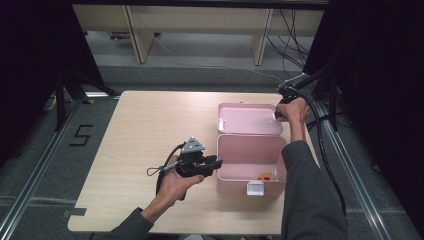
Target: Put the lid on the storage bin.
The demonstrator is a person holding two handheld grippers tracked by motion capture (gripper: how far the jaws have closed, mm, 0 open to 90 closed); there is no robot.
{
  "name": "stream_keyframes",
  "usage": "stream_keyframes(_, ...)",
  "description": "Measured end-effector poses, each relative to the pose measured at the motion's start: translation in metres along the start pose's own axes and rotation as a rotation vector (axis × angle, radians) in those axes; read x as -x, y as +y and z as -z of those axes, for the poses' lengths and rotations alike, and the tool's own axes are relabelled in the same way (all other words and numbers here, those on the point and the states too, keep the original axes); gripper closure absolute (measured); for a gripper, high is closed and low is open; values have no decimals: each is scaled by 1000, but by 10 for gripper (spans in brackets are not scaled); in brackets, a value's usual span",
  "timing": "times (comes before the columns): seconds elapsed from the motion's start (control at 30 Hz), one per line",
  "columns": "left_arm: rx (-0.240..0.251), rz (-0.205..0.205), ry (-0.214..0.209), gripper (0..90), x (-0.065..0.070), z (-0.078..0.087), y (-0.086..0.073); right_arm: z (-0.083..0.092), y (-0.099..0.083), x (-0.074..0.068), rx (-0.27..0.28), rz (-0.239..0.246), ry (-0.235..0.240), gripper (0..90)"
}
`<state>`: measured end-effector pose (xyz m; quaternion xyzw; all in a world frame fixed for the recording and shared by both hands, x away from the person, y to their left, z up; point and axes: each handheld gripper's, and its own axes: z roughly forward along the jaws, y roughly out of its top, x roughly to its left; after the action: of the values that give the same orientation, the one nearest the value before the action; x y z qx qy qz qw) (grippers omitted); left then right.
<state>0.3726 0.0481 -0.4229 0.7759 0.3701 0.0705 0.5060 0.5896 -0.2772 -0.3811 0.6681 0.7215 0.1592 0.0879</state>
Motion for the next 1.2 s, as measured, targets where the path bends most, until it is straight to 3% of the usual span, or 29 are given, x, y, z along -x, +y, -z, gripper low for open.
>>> stream_keyframes(0.13, 0, 2, -1, 685, 0, 0, 0, 6, 1, -3, 9, -29, 0, 867)
stream_keyframes(0.17, 1, 3, -1, 685, 0, -1, 0, 9, 1, -2, 21, 6, -9, 868)
stream_keyframes(0.27, -2, 7, -5, 686, 0, -1, 0, 12, -1, -2, 47, -11, 6, 870)
stream_keyframes(0.3, -2, 9, -8, 686, 0, -1, 1, 15, -1, 0, 50, 12, 0, 870)
stream_keyframes(0.43, 2, 11, -9, 687, 1, -2, 1, 29, -5, 3, 101, 27, 5, 875)
stream_keyframes(0.5, 0, 9, -7, 687, 1, -2, 1, 32, -6, 2, 98, 4, 9, 876)
stream_keyframes(0.6, 1, 5, -13, 687, 2, -3, 0, 42, -9, 1, 132, -2, 17, 878)
stream_keyframes(0.63, 2, 4, -10, 687, 2, -3, 0, 47, -11, 2, 162, 22, 12, 880)
stream_keyframes(0.7, 4, 7, -9, 687, 3, -3, 0, 50, -12, 1, 165, 5, 20, 882)
stream_keyframes(0.87, 14, 6, -8, 686, 4, -4, 0, 65, -19, 4, 252, 79, 20, 886)
stream_keyframes(0.93, 12, 3, 4, 686, 5, -4, 0, 70, -23, 0, 264, 50, 33, 887)
stream_keyframes(0.97, 14, 3, 2, 687, 5, -4, -1, 74, -26, 1, 295, 89, 9, 888)
stream_keyframes(1.2, 27, 8, 8, 704, 5, -4, -1, 89, -39, -3, 344, 112, 22, 891)
